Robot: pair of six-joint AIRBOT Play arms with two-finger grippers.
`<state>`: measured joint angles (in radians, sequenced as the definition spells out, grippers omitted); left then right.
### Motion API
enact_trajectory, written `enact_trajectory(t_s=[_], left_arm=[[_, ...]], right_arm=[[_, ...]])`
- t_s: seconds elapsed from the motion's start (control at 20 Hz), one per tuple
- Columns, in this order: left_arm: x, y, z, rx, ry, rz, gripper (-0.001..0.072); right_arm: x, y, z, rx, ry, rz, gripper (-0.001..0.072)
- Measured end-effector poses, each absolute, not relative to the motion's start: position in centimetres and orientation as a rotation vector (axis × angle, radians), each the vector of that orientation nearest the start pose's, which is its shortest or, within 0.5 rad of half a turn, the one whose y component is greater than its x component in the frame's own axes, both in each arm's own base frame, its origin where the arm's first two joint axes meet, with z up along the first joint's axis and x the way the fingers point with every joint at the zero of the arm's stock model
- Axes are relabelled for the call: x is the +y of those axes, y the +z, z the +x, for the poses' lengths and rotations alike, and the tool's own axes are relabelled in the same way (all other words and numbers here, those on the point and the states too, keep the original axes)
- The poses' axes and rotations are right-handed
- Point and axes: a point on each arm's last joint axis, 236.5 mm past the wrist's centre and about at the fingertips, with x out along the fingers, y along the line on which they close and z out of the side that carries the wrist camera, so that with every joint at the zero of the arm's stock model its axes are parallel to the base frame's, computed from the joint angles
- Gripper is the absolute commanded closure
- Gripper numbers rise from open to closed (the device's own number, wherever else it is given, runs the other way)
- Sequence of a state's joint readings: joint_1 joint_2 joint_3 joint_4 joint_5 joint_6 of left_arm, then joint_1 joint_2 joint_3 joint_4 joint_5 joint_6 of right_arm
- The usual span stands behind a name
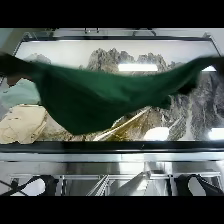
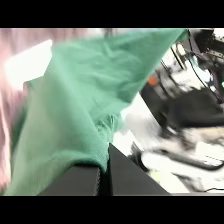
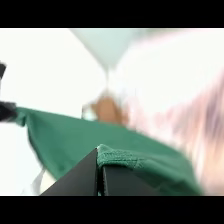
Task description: Fold the shirts.
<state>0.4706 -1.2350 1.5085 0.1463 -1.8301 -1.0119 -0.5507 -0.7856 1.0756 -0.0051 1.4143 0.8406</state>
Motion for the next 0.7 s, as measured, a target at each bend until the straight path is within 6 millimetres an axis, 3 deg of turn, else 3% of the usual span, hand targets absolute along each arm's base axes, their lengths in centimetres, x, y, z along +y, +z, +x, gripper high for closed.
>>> enact_trajectory(t_s=[0.1, 0.2, 0.3, 0.4, 0.55, 0.65, 0.7], left_arm=[[-8.4, 35.4, 29.3, 0.502, -1.133, -0.405, 0.0681], [-8.3, 39.0, 26.6, 0.388, -1.072, -0.277, 0.0681], [-9.1, 41.7, 24.2, 0.31, -1.024, -0.159, 0.068], [-9.6, 43.2, 23.0, 0.27, -0.993, -0.075, 0.0679], [-9.0, 42.8, 24.2, 0.302, -1.005, -0.096, 0.0679], [-8.2, 39.3, 27.4, 0.426, -1.034, -0.186, 0.0679], [-8.0, 36.4, 29.4, 0.525, -1.039, -0.233, 0.0679]], right_arm=[[9.3, 39.3, 26.9, 0.052, 0.846, 0.442, 0.0685], [10.8, 43.2, 23.6, -0.064, 0.855, 0.353, 0.0686], [12.2, 46.3, 21.0, -0.163, 0.837, 0.275, 0.0685], [12.4, 48.1, 20.3, -0.226, 0.767, 0.211, 0.0686], [9.0, 47.1, 23.6, -0.176, 0.607, 0.211, 0.0686], [5.9, 44.2, 27.1, -0.087, 0.55, 0.283, 0.0685], [4.4, 42.0, 29.2, -0.026, 0.537, 0.337, 0.0686]])
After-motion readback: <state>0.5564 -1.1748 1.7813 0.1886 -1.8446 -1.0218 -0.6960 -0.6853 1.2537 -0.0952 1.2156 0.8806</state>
